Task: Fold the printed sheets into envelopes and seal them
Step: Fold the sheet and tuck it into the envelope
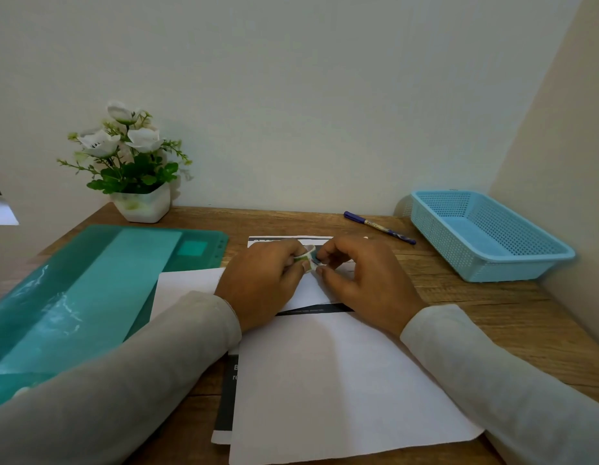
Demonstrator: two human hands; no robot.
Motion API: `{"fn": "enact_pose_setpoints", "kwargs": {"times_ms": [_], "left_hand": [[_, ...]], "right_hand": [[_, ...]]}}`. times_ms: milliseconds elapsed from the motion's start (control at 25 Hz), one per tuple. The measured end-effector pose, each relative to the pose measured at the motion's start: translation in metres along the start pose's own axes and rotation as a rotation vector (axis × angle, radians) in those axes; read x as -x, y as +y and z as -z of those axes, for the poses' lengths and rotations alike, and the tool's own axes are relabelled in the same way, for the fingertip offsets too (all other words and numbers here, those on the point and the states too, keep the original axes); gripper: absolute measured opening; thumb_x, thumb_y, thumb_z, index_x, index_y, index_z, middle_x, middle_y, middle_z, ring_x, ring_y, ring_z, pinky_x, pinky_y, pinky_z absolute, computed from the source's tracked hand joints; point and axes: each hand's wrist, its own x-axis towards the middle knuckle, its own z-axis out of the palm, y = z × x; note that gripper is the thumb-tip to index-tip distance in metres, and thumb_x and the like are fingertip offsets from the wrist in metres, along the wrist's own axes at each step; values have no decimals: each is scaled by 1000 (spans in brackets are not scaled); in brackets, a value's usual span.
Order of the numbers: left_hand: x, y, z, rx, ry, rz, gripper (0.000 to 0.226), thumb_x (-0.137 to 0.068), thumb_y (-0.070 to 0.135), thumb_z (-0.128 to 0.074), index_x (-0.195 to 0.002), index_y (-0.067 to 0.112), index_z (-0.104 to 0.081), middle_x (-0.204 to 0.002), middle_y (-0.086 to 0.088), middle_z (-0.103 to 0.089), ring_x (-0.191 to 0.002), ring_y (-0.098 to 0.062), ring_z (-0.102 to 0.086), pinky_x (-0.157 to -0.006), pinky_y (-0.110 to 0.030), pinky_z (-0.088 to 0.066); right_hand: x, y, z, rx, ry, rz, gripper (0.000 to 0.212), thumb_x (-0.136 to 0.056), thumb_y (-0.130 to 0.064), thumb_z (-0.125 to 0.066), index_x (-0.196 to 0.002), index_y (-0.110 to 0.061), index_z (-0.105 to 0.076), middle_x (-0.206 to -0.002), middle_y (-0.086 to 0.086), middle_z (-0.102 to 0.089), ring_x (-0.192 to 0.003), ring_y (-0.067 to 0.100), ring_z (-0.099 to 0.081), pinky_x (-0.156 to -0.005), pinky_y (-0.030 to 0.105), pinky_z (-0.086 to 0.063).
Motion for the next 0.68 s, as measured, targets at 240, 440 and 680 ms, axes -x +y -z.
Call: {"fn": "enact_pose_setpoints", "kwargs": {"times_ms": [240, 440, 680], "left_hand": [[0, -1, -1, -7, 9, -3, 17, -102, 33, -51, -104, 23, -64, -70, 16, -52, -67, -7, -51, -59, -18, -32], [0, -1, -3, -15, 8, -3, 17, -103, 33, -50, -106, 23, -64, -73, 18, -50, -68, -4, -50, -61, -14, -31], [0, 0, -3, -20, 19, -22, 16, -102, 33, -51, -106, 24, -64, -76, 16, -53, -69, -5, -50, -61, -17, -33]], "right_hand": [[-2, 1, -1, 15, 6, 29, 7, -90, -22, -75, -97, -24, -72, -92, -14, -69, -86, 3, -64, -79, 33, -59], [-2, 1, -2, -36, -14, 6, 11, -88, -17, -76, -92, -25, -68, -91, -14, -66, -85, 6, -62, -77, 35, -59], [-3, 2, -1, -109, -7, -17, 12, -88, -13, -74, -89, -24, -69, -88, -12, -68, -85, 8, -64, -78, 36, -59]]}}
